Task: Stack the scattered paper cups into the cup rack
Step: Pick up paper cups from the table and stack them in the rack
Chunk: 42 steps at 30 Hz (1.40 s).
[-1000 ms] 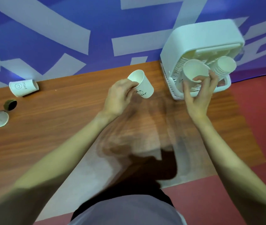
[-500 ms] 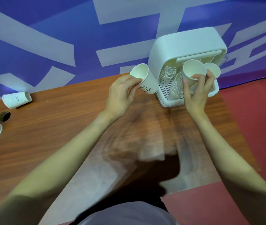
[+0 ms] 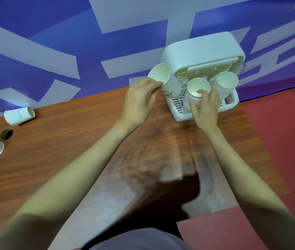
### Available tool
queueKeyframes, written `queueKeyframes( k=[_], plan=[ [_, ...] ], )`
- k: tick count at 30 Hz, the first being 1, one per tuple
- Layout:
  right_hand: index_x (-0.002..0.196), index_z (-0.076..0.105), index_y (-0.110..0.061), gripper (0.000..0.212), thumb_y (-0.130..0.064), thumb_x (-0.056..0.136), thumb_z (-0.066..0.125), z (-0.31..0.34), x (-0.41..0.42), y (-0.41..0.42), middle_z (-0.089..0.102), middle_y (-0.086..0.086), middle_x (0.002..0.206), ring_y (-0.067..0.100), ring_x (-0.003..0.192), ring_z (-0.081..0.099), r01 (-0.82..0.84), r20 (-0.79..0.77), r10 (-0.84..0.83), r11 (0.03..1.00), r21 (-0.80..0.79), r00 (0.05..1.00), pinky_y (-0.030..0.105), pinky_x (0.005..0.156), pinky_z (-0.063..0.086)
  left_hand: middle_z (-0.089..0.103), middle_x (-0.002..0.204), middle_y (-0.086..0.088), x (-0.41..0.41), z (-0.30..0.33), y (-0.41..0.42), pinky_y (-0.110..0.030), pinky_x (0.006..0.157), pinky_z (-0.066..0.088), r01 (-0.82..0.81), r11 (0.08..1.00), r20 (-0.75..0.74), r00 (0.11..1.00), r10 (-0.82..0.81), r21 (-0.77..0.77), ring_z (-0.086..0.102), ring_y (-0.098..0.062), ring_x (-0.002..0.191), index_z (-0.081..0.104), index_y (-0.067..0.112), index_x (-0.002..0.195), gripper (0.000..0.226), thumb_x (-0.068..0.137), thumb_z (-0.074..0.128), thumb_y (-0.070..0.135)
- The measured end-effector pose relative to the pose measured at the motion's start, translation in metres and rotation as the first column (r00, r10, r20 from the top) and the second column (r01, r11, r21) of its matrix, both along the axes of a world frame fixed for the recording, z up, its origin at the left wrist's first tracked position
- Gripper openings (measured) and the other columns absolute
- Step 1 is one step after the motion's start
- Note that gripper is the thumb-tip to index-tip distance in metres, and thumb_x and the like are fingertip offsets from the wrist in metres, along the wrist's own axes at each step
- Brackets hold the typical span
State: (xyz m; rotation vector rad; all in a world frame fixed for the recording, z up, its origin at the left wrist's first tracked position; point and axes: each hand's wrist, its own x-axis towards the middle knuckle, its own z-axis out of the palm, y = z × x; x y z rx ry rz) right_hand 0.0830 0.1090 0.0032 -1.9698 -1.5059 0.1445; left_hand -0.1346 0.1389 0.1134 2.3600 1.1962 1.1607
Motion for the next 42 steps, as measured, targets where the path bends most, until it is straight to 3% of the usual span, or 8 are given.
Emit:
queueKeyframes(
  k=[5,11,14,18,25,30,35,42],
  plan=[
    [0.141,0.04,-0.01,0.058,-0.04,0.093,0.054,-0.004,0.01,-0.011,0.019,0.027,0.151,0.04,0.142,0.014,-0.059,0.03,0.065,0.986,-0.156,0.997,0.051,0.112,0.015,0.07,0.092,-0.009,0.017,0.003,0.002,-0.038,0.074,0.053,0.035,0.999,-0.026,0.999,-0.035,-0.019,0.065,-0.025,0.085,0.072,0.004,0.098,0.015,0.084,0.066,0.005],
    [0.144,0.03,-0.004,0.064,-0.032,0.093,0.056,0.007,0.019,-0.041,0.029,0.02,0.147,0.032,0.14,0.024,-0.065,-0.096,0.059,0.996,-0.055,0.994,0.046,0.114,0.023,0.067,0.092,-0.012,0.064,0.009,0.01,-0.039,0.074,0.049,0.202,0.979,-0.246,0.95,-0.19,0.022,0.061,-0.032,0.087,0.071,0.005,0.101,0.022,0.083,0.059,0.003],
    [0.142,0.031,-0.001,0.063,-0.03,0.093,0.057,0.008,0.021,-0.06,0.032,0.02,0.145,0.032,0.14,0.026,-0.058,-0.108,0.051,0.996,-0.069,0.993,0.045,0.114,0.025,0.064,0.101,-0.01,0.085,0.003,0.018,-0.036,0.078,0.04,0.242,0.97,-0.429,0.874,-0.228,-0.024,0.055,-0.031,0.098,0.068,0.009,0.108,0.027,0.085,0.055,0.005],
    [0.138,0.037,0.002,0.058,-0.025,0.092,0.06,0.007,0.022,-0.08,0.038,0.023,0.14,0.035,0.135,0.033,-0.068,-0.072,0.063,0.995,-0.073,0.995,0.045,0.113,0.027,0.06,0.11,-0.007,0.105,-0.005,0.027,-0.038,0.086,0.041,0.209,0.971,-0.65,0.724,-0.232,-0.114,0.051,-0.027,0.108,0.065,0.012,0.112,0.027,0.093,0.046,0.012],
    [0.137,0.037,0.004,0.058,-0.025,0.092,0.059,0.006,0.022,-0.095,0.039,0.023,0.138,0.036,0.131,0.036,-0.079,-0.055,0.072,0.986,-0.147,0.996,0.047,0.112,0.029,0.059,0.109,-0.017,0.111,-0.028,0.02,-0.045,0.082,0.046,0.268,0.933,-0.741,0.571,-0.353,-0.238,0.055,-0.036,0.105,0.059,0.0,0.105,0.034,0.075,0.048,-0.011],
    [0.137,0.038,0.004,0.058,-0.024,0.092,0.059,0.008,0.008,-0.096,0.039,0.023,0.138,0.036,0.13,0.036,-0.096,-0.054,0.088,0.98,-0.175,0.995,0.045,0.112,0.029,0.035,0.147,-0.019,0.087,-0.046,0.015,-0.037,0.11,0.031,0.26,0.933,-0.546,0.758,-0.356,-0.249,0.034,-0.031,0.135,0.04,0.004,0.138,0.055,0.085,0.047,-0.005],
    [0.137,0.038,0.004,0.058,-0.025,0.091,0.059,0.01,-0.028,-0.092,0.041,0.023,0.136,0.037,0.129,0.037,-0.175,-0.024,0.174,0.957,-0.232,0.984,0.043,0.111,0.029,0.047,0.135,-0.018,0.028,-0.055,-0.006,-0.042,0.106,0.036,0.133,0.956,-0.349,0.91,-0.223,-0.263,0.044,-0.033,0.126,0.049,0.004,0.132,0.049,0.083,0.054,0.001],
    [0.137,0.038,0.002,0.058,-0.026,0.091,0.059,0.019,-0.114,-0.079,0.04,0.021,0.136,0.034,0.129,0.038,-0.381,0.024,0.409,0.867,-0.321,0.912,0.042,0.111,0.03,0.051,0.127,-0.019,-0.116,-0.092,-0.044,-0.039,0.103,0.037,-0.134,0.925,-0.324,0.946,0.012,-0.356,0.047,-0.035,0.119,0.05,0.001,0.128,0.046,0.082,0.058,0.003]
  ],
)
